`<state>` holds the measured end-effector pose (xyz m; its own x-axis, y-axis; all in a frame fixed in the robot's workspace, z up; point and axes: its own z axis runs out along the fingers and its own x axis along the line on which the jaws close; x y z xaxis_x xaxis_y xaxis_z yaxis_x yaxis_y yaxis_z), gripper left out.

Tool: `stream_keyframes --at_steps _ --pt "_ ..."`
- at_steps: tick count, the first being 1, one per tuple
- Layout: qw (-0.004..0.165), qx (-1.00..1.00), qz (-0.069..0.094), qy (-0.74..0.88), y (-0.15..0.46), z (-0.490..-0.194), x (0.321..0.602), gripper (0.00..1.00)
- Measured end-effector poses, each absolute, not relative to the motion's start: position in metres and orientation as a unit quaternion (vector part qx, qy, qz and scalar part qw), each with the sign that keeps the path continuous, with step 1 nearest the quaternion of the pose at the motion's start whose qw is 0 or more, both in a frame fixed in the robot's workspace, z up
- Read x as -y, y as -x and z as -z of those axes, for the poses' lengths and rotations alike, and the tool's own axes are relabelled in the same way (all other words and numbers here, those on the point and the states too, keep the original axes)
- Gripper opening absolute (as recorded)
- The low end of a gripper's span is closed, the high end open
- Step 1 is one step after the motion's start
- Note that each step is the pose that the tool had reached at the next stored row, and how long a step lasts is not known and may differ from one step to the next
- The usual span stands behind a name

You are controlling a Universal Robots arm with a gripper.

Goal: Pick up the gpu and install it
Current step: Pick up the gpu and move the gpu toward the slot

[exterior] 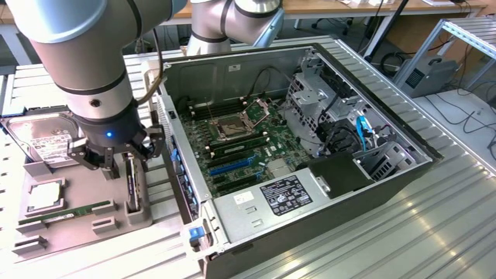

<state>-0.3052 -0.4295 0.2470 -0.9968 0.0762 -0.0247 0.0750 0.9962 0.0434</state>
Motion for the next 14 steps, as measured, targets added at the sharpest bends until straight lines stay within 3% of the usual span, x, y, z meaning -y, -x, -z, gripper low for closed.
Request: stream_keyframes --at_steps 12,14 --pt "0.013 -0.999 -0.021 -0.038 0.3052 -0.2463 0.4295 0.53" --pt "0.013 -0.999 -0.021 -0.038 0.3052 -0.2463 0.4295 0.40"
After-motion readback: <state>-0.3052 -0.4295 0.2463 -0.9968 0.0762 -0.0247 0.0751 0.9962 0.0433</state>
